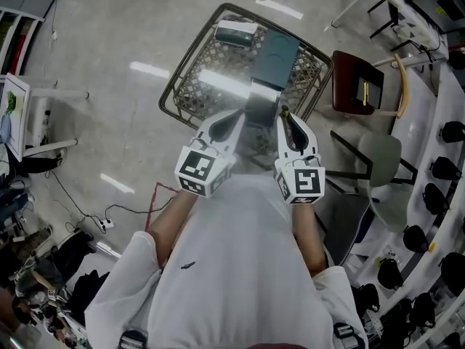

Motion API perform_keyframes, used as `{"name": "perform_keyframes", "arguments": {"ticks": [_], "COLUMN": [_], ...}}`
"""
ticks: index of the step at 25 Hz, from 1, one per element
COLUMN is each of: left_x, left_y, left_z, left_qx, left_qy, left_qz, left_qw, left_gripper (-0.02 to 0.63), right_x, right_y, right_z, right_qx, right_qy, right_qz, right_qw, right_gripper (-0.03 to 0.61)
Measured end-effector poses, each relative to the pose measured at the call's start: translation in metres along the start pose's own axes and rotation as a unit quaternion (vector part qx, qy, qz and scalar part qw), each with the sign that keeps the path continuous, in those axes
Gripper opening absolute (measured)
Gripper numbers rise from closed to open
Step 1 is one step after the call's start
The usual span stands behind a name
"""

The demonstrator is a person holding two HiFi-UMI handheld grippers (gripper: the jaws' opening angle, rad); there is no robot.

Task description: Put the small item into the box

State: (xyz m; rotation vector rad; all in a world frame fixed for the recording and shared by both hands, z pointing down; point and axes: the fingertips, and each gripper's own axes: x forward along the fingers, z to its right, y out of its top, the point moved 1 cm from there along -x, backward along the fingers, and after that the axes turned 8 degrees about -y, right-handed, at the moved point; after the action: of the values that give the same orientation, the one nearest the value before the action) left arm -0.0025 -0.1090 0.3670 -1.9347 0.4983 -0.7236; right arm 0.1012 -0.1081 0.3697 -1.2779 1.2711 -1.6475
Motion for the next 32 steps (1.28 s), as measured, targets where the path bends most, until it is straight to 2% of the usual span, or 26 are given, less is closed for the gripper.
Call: {"name": "perform_keyframes", "arguments": {"ticks": [7, 13, 32], "left_x": [0.017, 0.035, 0.056], "left_y": [-0.012, -0.020, -0.082], "left_z": [-0.018, -0.030, -0.057], "left_qx": [0.002, -0.003, -0.041], "left_qy": [0.008, 0.014, 0.031], "left_qz": [-0.009, -0.011, -0.034], "left_qw": [0.9999, 0.9998, 0.9981], "left_gripper": [0.002, 0.002, 0.002], "right_x": [0.029, 0.055, 0.107], "right_y": [-0.023, -0.053, -0.181], "right_z": [0.008, 0.006, 0.004], "right_qx": [-0.009, -0.051, -0.111], "right_qy": [-0.003, 0.017, 0.065], "right_qz": [-0.021, -0.047, -0.151], "right_qw": [1.000, 0.997, 0.980], "right_gripper": [0.043, 0.043, 0.043]}}
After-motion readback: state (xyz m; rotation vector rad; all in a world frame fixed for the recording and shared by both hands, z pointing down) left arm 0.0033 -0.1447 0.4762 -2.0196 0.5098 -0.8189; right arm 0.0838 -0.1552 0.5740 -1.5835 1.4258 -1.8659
